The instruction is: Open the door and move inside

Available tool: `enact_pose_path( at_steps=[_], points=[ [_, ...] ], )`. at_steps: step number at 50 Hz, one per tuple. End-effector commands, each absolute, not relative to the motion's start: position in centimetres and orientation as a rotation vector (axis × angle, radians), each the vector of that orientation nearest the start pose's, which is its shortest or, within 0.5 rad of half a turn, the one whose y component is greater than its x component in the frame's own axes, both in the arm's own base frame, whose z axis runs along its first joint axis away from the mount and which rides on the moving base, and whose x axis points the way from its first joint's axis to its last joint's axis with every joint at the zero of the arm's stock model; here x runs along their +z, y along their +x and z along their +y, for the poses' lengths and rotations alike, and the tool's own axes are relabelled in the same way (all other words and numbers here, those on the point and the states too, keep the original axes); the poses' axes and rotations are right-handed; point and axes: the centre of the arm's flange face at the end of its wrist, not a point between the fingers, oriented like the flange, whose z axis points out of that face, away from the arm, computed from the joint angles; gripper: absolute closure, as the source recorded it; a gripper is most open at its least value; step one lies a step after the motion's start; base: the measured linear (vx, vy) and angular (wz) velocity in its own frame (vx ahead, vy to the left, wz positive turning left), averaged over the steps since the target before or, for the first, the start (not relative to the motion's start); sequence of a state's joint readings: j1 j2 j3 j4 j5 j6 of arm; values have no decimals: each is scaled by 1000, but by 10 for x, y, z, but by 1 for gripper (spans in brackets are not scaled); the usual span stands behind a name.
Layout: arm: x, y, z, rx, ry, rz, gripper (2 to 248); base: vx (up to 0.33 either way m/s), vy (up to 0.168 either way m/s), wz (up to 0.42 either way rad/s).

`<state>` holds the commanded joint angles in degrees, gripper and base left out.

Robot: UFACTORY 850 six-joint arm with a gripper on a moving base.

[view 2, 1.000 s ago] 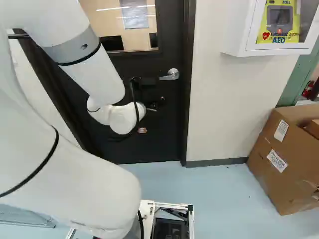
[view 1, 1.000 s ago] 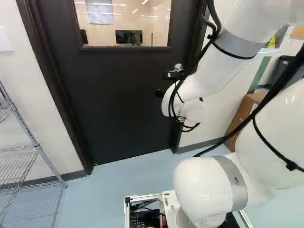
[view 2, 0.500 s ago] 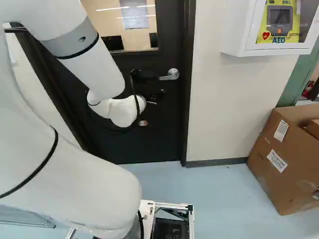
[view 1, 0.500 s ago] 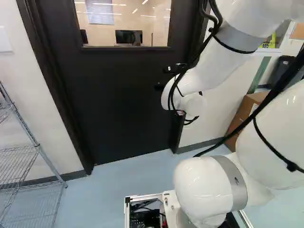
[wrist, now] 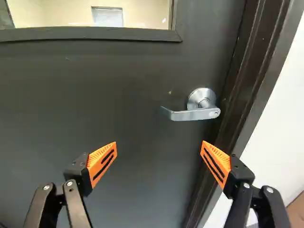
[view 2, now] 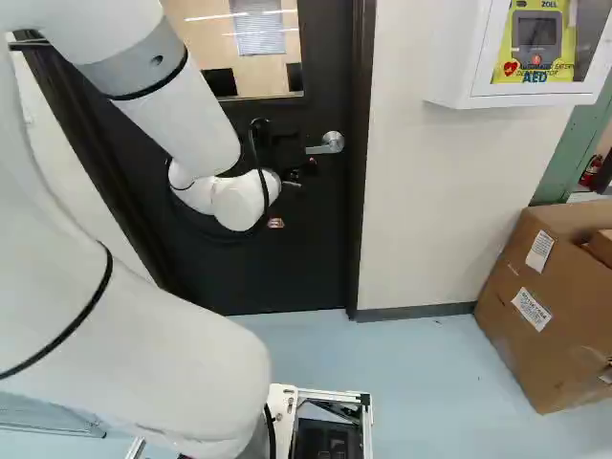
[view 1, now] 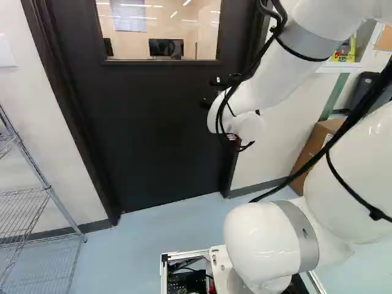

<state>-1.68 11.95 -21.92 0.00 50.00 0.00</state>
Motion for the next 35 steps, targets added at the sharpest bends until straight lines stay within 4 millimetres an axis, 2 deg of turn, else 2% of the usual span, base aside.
enact_pose_path(
  at_steps=[35],
  points=[
    [502,411,-11,-2170,-2296,21,3,0,0,0]
  ],
)
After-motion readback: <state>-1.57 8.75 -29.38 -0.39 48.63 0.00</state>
